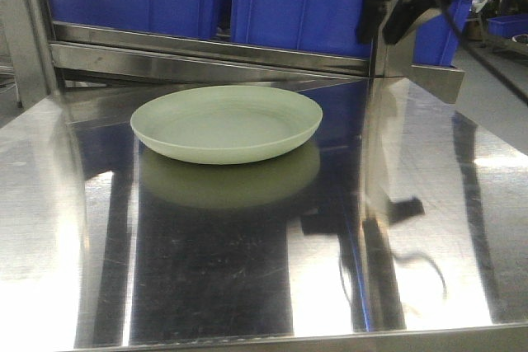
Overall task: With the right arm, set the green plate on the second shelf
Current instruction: 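Reach the right gripper down to the rim of the pale green plate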
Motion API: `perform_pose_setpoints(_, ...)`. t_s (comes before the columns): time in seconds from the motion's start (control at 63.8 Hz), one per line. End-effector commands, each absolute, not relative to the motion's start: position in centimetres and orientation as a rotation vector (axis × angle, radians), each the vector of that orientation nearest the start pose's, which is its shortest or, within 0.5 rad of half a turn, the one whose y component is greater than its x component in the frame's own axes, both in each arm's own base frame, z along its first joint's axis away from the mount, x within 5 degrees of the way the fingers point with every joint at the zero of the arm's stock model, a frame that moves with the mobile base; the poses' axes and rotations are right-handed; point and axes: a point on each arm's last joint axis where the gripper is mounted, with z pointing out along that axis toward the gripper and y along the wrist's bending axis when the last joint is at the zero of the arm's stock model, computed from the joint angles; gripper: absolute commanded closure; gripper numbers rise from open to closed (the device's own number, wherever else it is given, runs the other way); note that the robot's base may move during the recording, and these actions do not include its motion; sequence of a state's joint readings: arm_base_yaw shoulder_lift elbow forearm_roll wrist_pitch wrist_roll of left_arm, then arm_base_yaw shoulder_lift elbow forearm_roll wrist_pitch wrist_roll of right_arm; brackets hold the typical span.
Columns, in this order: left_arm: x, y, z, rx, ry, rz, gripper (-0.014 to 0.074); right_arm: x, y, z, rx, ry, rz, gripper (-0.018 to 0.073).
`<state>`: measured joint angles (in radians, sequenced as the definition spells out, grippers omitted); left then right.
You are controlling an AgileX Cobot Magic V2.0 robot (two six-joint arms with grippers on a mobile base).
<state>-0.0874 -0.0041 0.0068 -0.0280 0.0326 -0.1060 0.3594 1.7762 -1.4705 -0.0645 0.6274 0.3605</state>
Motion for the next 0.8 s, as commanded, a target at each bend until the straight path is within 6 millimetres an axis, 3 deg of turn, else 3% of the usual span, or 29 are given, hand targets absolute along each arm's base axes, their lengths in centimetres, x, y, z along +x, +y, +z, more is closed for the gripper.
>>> perform_pose_setpoints(0.0,5.6,-0.5,20.3,-0.042,1.457,-0.191,0.0466,39.0,14.6,31.5,-0.062,2.348,0.323,0.027)
perform_pose_setpoints(0.282,5.6,-0.5,20.3,-0.042,1.457,-0.191,0.0466,42.1,17.2,28.5,-0.097,2.448,0.486,0.027)
perform_pose_setpoints(0.564,5.6,-0.5,20.3,-0.042,1.457,-0.191,0.0466,43.9,17.8,27.2,-0.118,2.449,0.47,0.027)
perform_pose_setpoints(0.783,5.6,-0.5,20.3,-0.042,1.457,-0.191,0.0466,44.8,17.9,24.9,-0.118,2.491,0.445,0.027)
